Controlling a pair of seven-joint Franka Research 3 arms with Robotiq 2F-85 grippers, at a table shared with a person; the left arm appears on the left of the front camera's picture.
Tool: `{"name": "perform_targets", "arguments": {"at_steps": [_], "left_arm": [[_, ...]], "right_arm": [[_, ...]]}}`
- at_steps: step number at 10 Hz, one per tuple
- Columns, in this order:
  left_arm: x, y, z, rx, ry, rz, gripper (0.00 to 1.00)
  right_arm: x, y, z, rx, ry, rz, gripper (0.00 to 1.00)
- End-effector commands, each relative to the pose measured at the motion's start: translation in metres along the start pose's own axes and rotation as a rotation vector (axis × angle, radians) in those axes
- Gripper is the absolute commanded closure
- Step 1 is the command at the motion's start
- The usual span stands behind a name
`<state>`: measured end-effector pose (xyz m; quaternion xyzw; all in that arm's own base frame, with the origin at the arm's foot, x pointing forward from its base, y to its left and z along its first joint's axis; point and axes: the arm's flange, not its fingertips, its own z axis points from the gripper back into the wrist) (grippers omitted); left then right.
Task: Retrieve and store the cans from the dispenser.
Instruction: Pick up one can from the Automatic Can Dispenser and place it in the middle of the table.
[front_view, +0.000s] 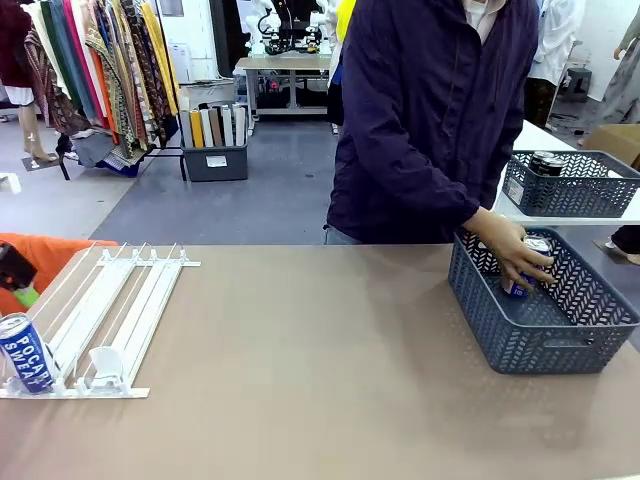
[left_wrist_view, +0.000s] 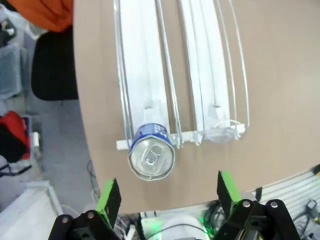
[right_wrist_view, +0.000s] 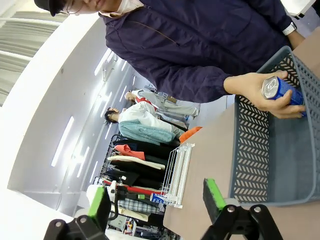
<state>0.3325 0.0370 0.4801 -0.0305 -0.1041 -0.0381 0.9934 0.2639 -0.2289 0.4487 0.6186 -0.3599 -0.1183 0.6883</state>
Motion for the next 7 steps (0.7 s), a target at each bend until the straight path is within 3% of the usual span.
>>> {"name": "perform_targets", "arguments": {"at_steps": [1,7], "left_arm": [[0.004,0.011,-0.010,-0.025,0.076,0.041,0.00],[0.014,0.016,-0.059,0.009,0.165,0.100,0.00]], "right_arm": [[0.004,0.006,-0.003,0.019,-0.022,-0.017,0.00],[0.004,0.006,-0.003,0.019,-0.022,-0.017,0.00]]}}
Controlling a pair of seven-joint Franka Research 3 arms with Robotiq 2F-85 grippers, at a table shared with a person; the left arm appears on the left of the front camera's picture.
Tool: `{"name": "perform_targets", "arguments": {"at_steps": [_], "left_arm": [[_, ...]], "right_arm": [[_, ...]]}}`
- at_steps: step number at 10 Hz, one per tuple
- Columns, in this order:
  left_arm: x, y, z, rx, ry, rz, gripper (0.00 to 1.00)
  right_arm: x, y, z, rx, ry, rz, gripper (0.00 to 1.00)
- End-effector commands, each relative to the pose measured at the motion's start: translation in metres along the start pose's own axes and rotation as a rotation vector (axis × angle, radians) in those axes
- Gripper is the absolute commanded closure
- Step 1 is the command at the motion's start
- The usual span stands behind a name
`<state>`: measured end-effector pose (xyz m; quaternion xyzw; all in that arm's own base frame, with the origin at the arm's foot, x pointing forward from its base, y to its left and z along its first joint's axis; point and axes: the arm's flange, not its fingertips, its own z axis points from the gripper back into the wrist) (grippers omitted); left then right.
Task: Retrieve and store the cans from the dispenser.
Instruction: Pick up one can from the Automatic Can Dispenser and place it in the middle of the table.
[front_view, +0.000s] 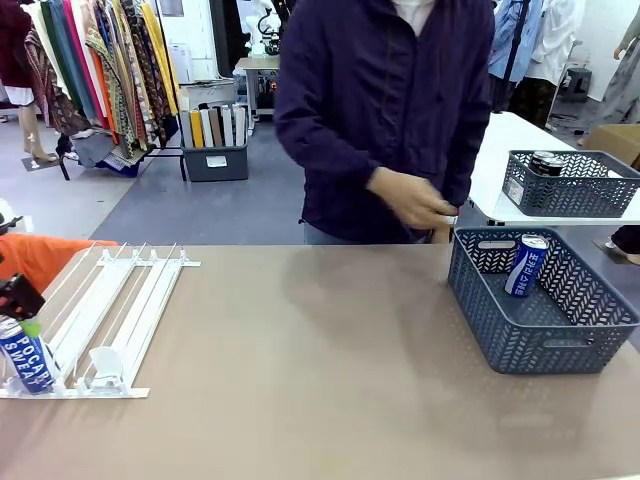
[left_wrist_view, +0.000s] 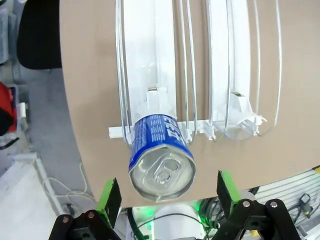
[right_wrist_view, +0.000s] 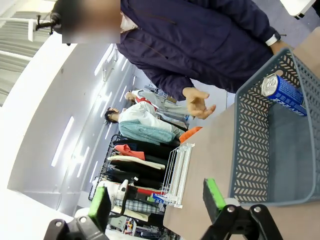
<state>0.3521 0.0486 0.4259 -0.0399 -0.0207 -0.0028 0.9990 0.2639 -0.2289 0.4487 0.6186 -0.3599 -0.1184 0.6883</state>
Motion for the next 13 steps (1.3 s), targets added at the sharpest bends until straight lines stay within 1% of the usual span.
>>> {"name": "perform_targets", "arguments": {"at_steps": [1,3,7,8,9,13], "left_arm": [[0.009,-0.001,-0.007,0.016,0.009,0.021,0.00],[0.013,0.003,-0.017,0.059,0.016,0.048,0.00],[0.017,0.005,-0.029,0.045,0.026,0.060,0.00],[0.017,0.006,-0.030,0.066,0.015,0.050,0.55],[0.017,0.005,-0.031,0.072,0.014,0.053,1.00],[0.018,0.007,-0.031,0.063,0.004,0.058,1.00]], "right_arm": [[0.004,0.006,-0.003,0.019,-0.022,-0.017,0.00],[0.004,0.006,-0.003,0.019,-0.022,-0.017,0.00],[0.004,0.006,-0.003,0.019,-0.022,-0.017,0.00],[0.004,0.006,-0.003,0.019,-0.022,-0.017,0.00],[0.004,0.006,-0.003,0.019,-0.022,-0.017,0.00],[0.004,0.006,-0.003,0.019,-0.022,-0.017,0.00]]}}
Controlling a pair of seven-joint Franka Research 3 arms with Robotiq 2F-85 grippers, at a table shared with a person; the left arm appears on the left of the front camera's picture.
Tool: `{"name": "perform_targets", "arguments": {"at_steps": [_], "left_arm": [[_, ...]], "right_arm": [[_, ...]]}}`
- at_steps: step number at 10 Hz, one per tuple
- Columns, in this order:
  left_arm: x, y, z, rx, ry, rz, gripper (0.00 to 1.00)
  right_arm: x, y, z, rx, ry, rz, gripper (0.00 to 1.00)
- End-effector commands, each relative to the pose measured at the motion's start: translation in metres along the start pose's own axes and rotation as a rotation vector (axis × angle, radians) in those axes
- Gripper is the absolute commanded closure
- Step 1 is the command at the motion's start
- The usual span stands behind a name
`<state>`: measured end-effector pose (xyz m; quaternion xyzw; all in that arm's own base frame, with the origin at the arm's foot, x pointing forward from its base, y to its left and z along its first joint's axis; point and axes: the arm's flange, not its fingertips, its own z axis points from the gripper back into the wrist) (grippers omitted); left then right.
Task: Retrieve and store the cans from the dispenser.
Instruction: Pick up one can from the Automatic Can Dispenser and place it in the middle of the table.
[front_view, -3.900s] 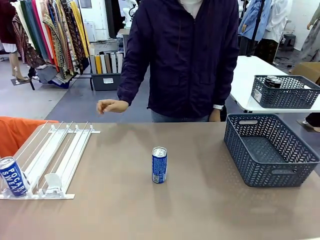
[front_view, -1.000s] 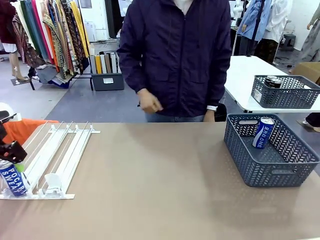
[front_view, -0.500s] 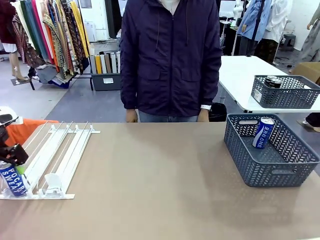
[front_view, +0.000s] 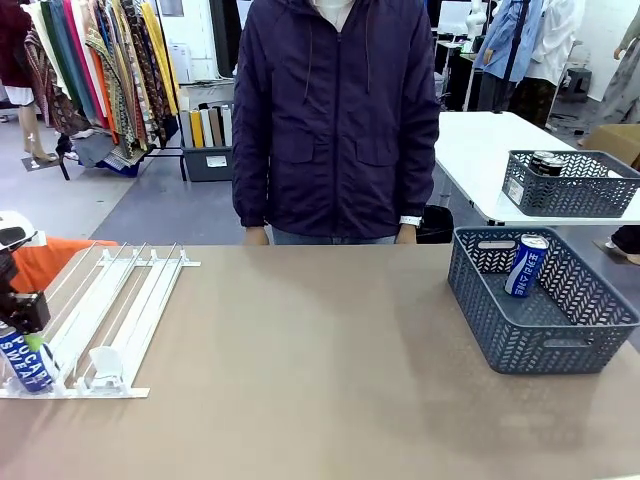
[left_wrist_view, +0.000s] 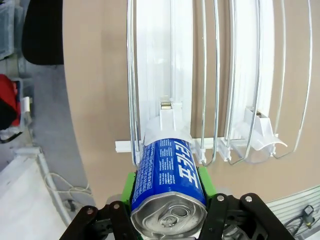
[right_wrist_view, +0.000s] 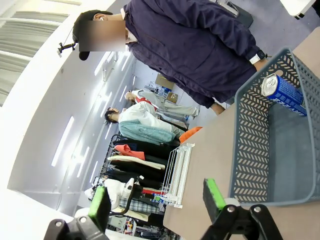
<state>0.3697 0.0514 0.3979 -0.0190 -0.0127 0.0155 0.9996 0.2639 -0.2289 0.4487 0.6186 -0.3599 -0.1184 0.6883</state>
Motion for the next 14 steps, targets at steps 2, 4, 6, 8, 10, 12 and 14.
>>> {"name": "perform_targets", "arguments": {"at_steps": [2,4,6,8,10,12,14], "left_arm": [[0.000,0.002,0.001,0.007,-0.016,0.022,1.00],[-0.010,-0.005,0.020,-0.044,-0.017,0.031,1.00],[-0.021,-0.016,0.062,-0.025,-0.109,0.075,1.00],[-0.038,-0.019,0.129,-0.010,-0.194,0.079,1.00],[-0.065,-0.020,0.168,-0.053,-0.261,0.003,1.00],[-0.090,-0.008,0.191,-0.110,-0.364,0.027,1.00],[-0.083,-0.018,0.195,-0.049,-0.324,0.031,1.00]], "right_arm": [[0.004,0.006,-0.003,0.019,-0.022,-0.017,0.00],[0.004,0.006,-0.003,0.019,-0.022,-0.017,0.00],[0.004,0.006,-0.003,0.019,-0.022,-0.017,0.00],[0.004,0.006,-0.003,0.019,-0.022,-0.017,0.00],[0.004,0.006,-0.003,0.019,-0.022,-0.017,0.00],[0.004,0.006,-0.003,0.019,-0.022,-0.017,0.00],[0.004,0.006,-0.003,0.019,-0.022,-0.017,0.00]]}}
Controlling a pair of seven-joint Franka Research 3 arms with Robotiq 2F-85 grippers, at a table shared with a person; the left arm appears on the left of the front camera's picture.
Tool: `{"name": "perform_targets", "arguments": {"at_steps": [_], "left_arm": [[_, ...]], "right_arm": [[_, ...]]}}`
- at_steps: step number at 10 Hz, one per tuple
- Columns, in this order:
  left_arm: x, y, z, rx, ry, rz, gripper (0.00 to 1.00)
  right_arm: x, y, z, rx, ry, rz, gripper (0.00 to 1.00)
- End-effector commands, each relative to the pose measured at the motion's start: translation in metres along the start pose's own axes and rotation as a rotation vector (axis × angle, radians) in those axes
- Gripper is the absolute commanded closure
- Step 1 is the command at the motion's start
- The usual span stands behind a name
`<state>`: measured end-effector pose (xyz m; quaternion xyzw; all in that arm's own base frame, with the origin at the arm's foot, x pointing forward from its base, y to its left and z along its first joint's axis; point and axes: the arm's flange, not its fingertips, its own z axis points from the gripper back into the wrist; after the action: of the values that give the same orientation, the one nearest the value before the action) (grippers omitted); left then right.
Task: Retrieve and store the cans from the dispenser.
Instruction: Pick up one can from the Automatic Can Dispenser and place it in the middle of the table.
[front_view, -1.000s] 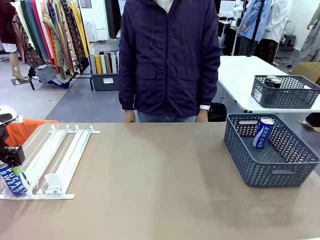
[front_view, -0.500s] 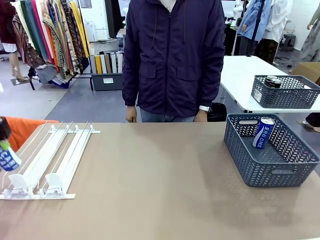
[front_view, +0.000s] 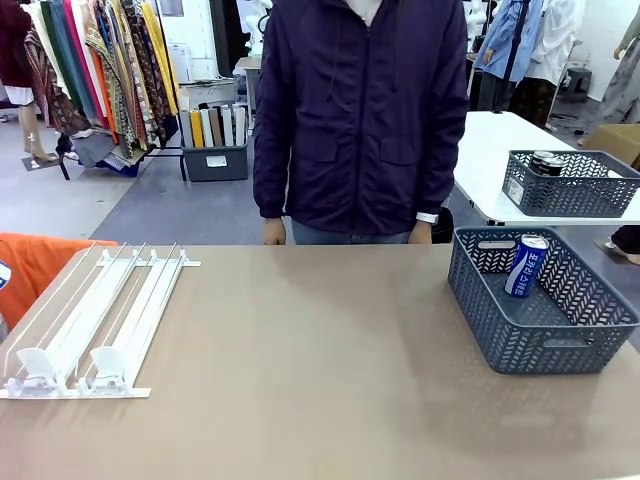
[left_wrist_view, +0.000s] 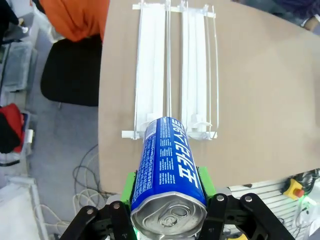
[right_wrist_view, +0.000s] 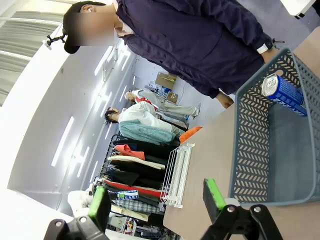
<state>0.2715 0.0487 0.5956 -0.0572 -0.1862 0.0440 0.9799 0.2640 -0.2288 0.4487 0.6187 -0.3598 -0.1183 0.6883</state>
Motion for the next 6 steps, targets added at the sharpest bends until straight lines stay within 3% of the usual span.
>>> {"name": "perform_targets", "arguments": {"at_steps": [1,5,6], "left_arm": [[0.008,-0.010,-0.009,0.029,0.025,-0.026,1.00],[0.005,-0.010,-0.014,0.019,0.038,-0.021,1.00],[0.014,-0.037,-0.026,0.085,0.112,-0.013,1.00]], "right_arm": [[0.004,0.006,-0.003,0.019,-0.022,-0.017,0.00],[0.004,0.006,-0.003,0.019,-0.022,-0.017,0.00],[0.004,0.006,-0.003,0.019,-0.022,-0.017,0.00]]}}
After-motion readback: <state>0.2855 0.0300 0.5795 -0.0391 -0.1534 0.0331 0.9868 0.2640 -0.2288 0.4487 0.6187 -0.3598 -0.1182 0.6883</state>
